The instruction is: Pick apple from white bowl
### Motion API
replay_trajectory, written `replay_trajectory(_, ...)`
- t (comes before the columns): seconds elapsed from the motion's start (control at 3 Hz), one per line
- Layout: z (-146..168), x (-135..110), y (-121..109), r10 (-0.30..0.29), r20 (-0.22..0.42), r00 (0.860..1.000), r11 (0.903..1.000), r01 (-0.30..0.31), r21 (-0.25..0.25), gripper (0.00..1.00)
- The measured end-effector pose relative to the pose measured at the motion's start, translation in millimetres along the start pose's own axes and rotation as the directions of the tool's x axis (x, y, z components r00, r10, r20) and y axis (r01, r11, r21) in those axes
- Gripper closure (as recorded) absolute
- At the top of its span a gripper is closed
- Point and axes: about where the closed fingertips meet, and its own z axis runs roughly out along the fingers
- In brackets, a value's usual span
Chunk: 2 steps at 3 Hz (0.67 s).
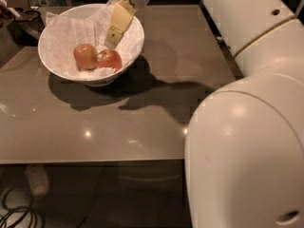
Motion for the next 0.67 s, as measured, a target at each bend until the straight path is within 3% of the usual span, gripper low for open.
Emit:
replay_trajectory(0.33, 11.1, -6.2, -6.3, 0.029, 0.005, 1.0, 0.9993, -0.029, -0.022, 0.18)
replay_trajectory(0.67, 19.6, -15.5, -8.2, 0.069, 0.008, 0.998, 0.997, -0.069, -0.036, 0.14)
